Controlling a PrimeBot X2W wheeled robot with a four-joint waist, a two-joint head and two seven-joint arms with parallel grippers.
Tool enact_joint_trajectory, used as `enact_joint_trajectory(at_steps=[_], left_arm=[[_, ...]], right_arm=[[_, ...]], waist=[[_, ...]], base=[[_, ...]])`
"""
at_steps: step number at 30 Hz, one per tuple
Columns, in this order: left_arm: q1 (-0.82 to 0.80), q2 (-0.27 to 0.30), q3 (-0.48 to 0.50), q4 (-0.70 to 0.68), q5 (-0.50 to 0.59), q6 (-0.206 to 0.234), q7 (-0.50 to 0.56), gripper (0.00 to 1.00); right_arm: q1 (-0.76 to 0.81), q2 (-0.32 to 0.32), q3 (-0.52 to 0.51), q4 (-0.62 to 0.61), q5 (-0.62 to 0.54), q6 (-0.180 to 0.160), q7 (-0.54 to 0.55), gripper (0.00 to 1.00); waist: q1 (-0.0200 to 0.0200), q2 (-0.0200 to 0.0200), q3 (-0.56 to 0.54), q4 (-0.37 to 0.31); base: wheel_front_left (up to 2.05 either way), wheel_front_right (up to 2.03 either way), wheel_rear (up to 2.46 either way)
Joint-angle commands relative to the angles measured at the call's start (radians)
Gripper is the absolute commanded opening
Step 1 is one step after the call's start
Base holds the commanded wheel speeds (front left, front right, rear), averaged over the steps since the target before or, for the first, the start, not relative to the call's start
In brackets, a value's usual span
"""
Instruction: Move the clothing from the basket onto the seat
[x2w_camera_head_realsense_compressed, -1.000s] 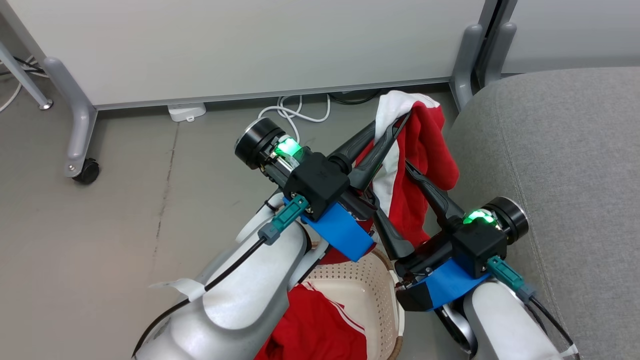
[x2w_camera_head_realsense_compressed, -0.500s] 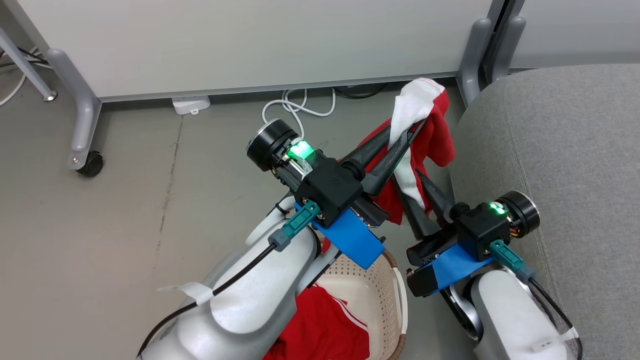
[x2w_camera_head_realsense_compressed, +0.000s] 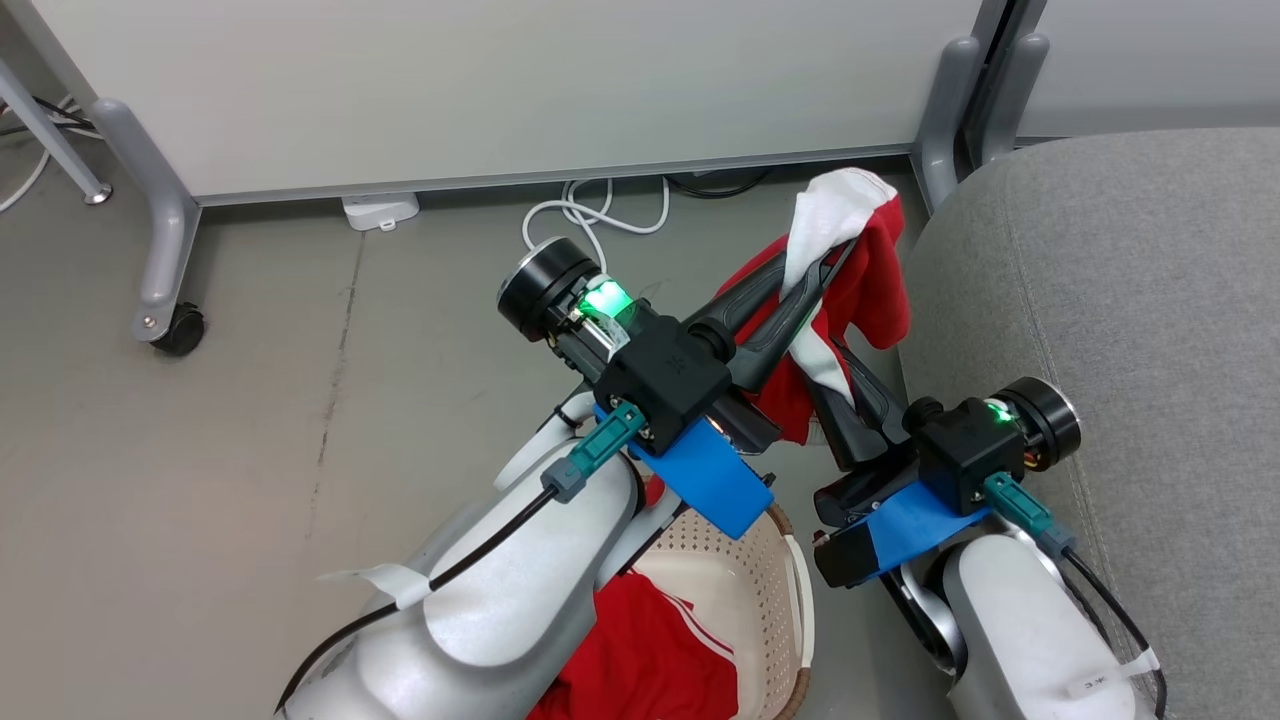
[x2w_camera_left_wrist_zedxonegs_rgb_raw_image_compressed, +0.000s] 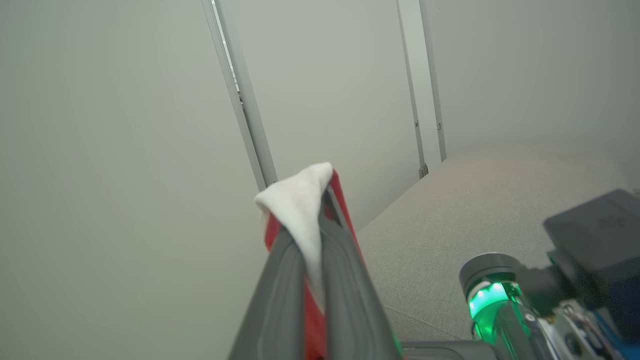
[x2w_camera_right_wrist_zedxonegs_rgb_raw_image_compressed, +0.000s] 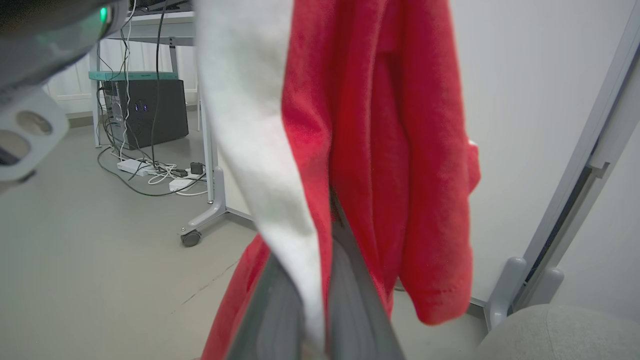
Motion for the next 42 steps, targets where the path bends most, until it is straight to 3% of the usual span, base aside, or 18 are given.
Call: enact_joint_trajectory(at_steps=[1, 10, 11, 12, 27, 42], left_arm=[[-0.015, -0.002, -0.003, 0.002, -0.006, 0.005, -0.005, 0.0], [-0.013, -0.002, -0.003, 0.007, -0.003, 0.004, -0.005, 0.0], [-0.012, -0.002, -0.001, 0.008, -0.003, 0.007, -0.005, 0.38], [-0.01, -0.002, 0.0, 0.012, -0.006, 0.007, -0.005, 1.0], [0.006, -0.001, -0.006, 0.031, 0.003, 0.016, -0.004, 1.0], [0.048, 0.032, -0.004, 0.03, 0.015, 0.02, -0.004, 1.0]], right_arm=[[-0.011, -0.003, 0.001, -0.002, 0.005, 0.0, 0.0, 0.0], [-0.008, -0.003, 0.009, -0.01, 0.019, 0.0, 0.0, 0.0], [-0.008, -0.003, 0.01, -0.011, 0.019, 0.0, 0.0, 0.0], [-0.007, -0.003, 0.01, -0.012, 0.02, 0.0, 0.0, 0.0], [0.011, -0.003, 0.002, -0.021, 0.032, 0.0, 0.0, 0.0], [0.04, -0.003, -0.116, -0.077, -0.002, 0.0, 0.0, 0.0]], waist=[[-0.0001, 0.0, 0.001, 0.0], [-0.0001, 0.0, 0.0, 0.0], [-0.0001, 0.0, -0.001, 0.0], [-0.0001, 0.0, -0.001, 0.0], [-0.0001, 0.0, -0.006, 0.004], [-0.0001, 0.0, 0.021, -0.049]], base=[[0.0, 0.0, 0.0], [0.0, 0.0, 0.0], [0.0, 0.0, 0.0], [0.0, 0.0, 0.0], [0.0, 0.0, 0.0], [0.0, 0.0, 0.0]])
